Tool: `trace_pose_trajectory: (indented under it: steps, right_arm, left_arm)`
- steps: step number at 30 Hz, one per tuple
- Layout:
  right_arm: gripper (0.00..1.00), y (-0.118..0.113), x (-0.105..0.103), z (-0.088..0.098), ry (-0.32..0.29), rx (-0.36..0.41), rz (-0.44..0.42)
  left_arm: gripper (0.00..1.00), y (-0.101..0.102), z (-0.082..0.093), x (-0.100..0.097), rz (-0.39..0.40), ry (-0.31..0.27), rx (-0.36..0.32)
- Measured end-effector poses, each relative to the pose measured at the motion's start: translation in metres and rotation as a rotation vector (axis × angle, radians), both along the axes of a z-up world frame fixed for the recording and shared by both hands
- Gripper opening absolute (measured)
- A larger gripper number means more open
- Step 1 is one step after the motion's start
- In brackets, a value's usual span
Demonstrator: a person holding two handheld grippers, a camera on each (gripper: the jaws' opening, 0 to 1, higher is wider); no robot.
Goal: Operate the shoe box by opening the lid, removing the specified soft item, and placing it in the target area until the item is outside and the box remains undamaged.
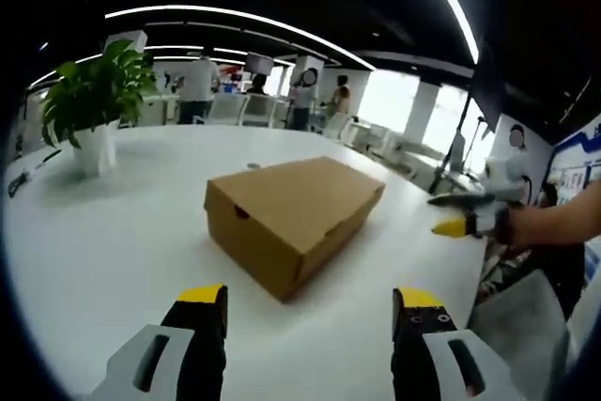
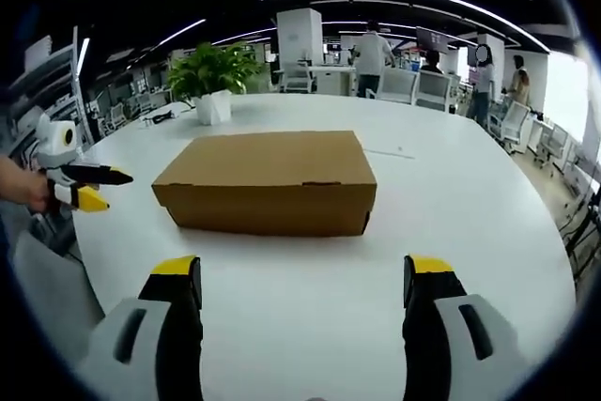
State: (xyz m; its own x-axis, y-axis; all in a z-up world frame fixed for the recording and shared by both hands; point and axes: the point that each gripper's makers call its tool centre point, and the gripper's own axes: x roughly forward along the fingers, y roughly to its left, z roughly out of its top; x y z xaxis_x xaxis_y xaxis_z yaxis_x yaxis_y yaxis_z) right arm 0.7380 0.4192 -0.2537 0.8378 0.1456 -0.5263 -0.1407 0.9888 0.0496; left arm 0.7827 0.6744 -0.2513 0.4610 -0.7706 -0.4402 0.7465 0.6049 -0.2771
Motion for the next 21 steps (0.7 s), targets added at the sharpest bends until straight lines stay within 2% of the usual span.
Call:
trace_pose_trajectory:
  steps: [9, 21]
  right_arm:
    - [0.84, 0.0, 0.019, -0.007, -0.001, -0.008, 0.04]
    - [0.84, -0.012, 0.05, -0.013, -0.009, -0.012, 0.083]
  left_arm:
    - [0.72, -0.012, 0.001, 0.012, 0.029, 0.023, -0.041]
    - [0.72, -0.021, -0.021, 0.034, 0.062, 0.068, -0.046]
